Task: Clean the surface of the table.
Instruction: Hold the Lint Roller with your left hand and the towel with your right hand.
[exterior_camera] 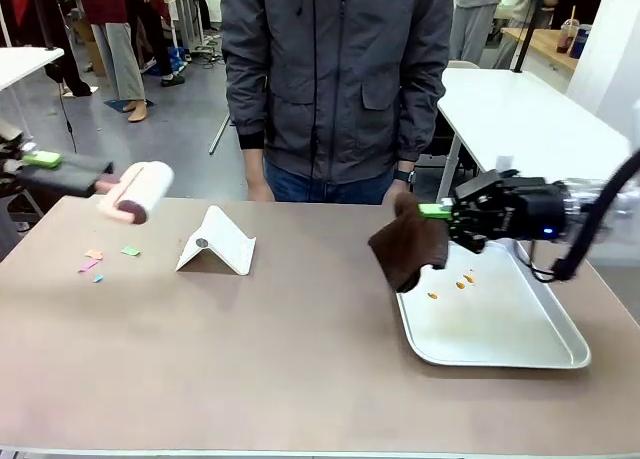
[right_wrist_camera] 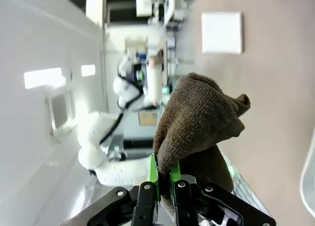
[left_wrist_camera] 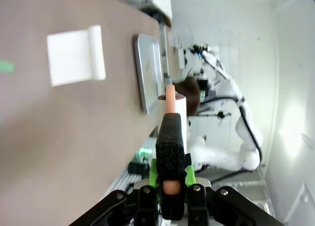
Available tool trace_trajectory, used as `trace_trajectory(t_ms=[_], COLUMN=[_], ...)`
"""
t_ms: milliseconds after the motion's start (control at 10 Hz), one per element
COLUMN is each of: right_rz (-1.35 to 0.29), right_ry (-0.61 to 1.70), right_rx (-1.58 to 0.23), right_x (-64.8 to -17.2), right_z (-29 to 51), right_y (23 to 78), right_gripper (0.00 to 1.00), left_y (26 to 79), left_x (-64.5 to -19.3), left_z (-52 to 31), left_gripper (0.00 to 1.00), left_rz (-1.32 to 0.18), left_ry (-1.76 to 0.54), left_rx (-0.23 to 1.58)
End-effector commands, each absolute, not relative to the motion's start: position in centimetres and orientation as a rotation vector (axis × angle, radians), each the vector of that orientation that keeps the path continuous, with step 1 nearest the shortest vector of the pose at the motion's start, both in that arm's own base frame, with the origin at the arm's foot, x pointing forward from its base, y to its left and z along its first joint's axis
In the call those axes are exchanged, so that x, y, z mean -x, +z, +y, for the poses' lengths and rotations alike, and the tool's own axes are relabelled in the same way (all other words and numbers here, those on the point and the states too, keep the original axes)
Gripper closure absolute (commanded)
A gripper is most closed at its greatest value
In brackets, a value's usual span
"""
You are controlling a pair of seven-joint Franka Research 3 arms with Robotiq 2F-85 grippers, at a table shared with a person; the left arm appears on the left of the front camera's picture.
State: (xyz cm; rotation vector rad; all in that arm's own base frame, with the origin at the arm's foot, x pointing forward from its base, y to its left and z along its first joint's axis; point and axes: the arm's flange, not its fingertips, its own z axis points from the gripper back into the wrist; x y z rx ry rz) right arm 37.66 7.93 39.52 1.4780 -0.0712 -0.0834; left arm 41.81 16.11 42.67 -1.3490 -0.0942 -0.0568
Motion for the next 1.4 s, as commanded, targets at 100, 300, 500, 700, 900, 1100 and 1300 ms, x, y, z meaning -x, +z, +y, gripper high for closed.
trace_trajectory(t_ms=[100,300,500,700,900,1100,1300], right_rz=[-0.143,-0.166,-0.228,-0.251,-0.224,-0.224,-0.224], right_ry=[-0.261,-0.305,-0.246,-0.282,-0.305,-0.305,-0.305], right_rx=[-1.451,-1.461,-1.539,-1.52,-1.5,-1.5,-1.5], right_x=[-34.8,-34.7,-34.3,-33.9,-35.7,-35.7,-35.7], right_z=[0.2,-4.8,-7.4,-7.3,-8.5,-8.5,-8.5], right_y=[39.3,37.5,35.7,35.2,35.9,35.9,35.9], right_gripper=[1.0,1.0,1.0,1.0,1.0,1.0,1.0], left_y=[41.6,40.5,39.2,37.4,37.4,37.4,37.4], left_x=[-39.6,-38.6,-38.9,-38.0,-38.0,-38.0,-38.0], left_z=[24.4,29.8,31.6,28.8,28.8,28.8,28.8], left_gripper=[0.86,0.86,0.86,0.86,0.86,0.86,0.86], left_rz=[-0.051,-0.04,-0.059,-0.047,-0.047,-0.047,-0.047], left_ry=[-0.107,-0.034,0.058,0.028,0.028,0.028,0.028], left_rx=[1.429,1.522,1.566,1.515,1.515,1.515,1.515])
